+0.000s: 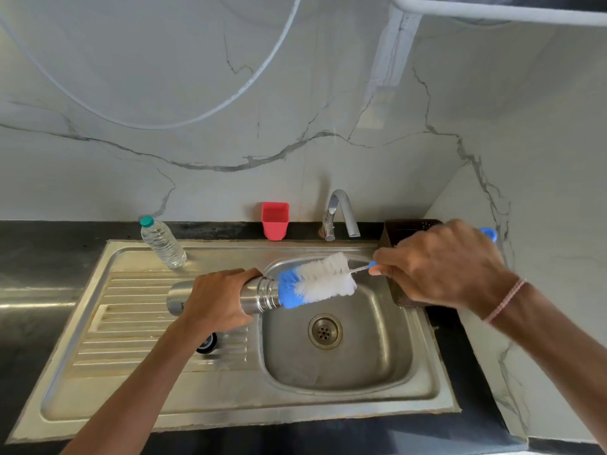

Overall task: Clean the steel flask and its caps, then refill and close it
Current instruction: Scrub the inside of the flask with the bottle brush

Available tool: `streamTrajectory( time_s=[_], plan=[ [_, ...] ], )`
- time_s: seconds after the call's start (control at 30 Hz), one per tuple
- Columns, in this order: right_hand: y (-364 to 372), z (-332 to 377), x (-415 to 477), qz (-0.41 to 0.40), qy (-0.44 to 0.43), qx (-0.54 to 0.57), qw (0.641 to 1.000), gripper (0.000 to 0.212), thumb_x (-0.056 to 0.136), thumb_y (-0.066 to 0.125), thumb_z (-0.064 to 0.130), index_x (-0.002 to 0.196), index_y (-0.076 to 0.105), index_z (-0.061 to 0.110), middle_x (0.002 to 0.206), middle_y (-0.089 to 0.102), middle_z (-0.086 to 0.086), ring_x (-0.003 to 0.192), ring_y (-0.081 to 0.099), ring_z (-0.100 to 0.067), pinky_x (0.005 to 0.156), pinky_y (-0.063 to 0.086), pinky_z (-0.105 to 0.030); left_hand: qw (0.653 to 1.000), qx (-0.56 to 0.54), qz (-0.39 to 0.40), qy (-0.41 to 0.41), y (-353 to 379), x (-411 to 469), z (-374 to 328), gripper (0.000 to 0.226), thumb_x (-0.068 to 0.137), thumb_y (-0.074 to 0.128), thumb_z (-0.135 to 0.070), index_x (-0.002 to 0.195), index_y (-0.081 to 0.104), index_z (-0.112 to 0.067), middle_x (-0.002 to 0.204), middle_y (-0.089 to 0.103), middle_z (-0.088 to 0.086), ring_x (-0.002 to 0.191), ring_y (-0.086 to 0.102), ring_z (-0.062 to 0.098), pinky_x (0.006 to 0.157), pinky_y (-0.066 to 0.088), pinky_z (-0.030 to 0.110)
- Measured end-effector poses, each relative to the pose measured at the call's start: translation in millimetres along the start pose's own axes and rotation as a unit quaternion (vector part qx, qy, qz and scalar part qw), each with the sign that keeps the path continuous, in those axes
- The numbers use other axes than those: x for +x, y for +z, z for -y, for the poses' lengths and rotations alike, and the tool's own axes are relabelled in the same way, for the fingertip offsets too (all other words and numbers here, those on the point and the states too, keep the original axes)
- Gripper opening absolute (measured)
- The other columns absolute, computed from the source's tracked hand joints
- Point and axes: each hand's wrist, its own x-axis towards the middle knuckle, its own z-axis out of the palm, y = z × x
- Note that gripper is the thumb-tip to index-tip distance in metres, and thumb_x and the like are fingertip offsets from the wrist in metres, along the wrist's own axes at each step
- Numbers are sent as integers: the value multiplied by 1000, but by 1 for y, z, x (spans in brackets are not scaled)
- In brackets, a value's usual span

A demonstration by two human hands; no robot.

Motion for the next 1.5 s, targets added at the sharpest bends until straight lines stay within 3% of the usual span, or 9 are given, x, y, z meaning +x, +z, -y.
streamTrajectory(
  time_s=[0.13,0.33,0.43,0.53,0.63,0.87,1.07,1.33,1.5],
  plan=[
    [12,-31,12,21,-4,62,998,61,92,11,70,102,66,46,56,54,11,49,44,-14,55,45,-28,999,-22,-4,43,7,-4,-7,64,49,81,-53,109,60,-44,85,68,-21,75,67,10,62,48,28],
    [66,-22,-11,2,108,216,971,62,94,27,78,108,77,45,56,54,22,47,43,4,51,25,-14,998,-33,-50,-8,-1,-5,2,68,50,83,-49,113,60,-42,87,69,-21,76,69,12,64,52,31],
    [68,4,-20,19,150,259,954,55,91,38,72,114,76,40,59,55,20,48,47,2,51,37,-19,995,-21,-49,-85,-6,-2,6,68,51,85,-48,114,59,-40,81,66,-18,73,68,16,71,53,35],
    [51,28,-27,-27,169,200,965,44,93,42,65,104,77,41,56,56,12,46,50,-9,45,45,-29,990,-20,-30,-137,-6,3,7,69,52,86,-49,114,58,-39,76,64,-16,70,64,16,74,52,36],
    [23,44,-26,-42,146,88,985,30,102,53,44,86,75,30,49,50,4,37,45,-23,40,33,-25,990,-11,-16,-142,-3,4,4,65,55,85,-47,114,58,-39,75,65,-15,70,65,16,72,47,33],
    [-29,5,12,19,59,-24,998,35,103,42,43,83,66,28,52,40,7,41,40,-16,48,34,-25,998,10,10,-56,5,7,-14,60,57,78,-42,113,57,-43,85,66,-18,79,66,14,67,43,31],
    [6,-54,35,-22,64,108,992,48,90,36,70,101,77,48,76,75,11,69,67,-20,61,35,-27,999,-40,-16,21,5,-2,-12,63,50,77,-47,110,60,-43,85,66,-22,79,67,13,61,39,27],
    [94,-5,-21,44,202,382,901,35,84,65,55,107,81,33,85,76,15,65,62,-3,56,39,-13,990,-81,-103,-55,-15,-18,0,71,47,88,-39,113,62,-37,86,66,-21,71,64,14,67,48,31],
    [106,48,-48,-21,209,431,877,39,88,63,57,107,81,29,61,65,15,49,54,-7,49,35,-11,985,-60,-113,-114,-16,-16,5,71,50,92,-44,113,61,-34,86,66,-16,73,60,16,71,45,35]
  ],
)
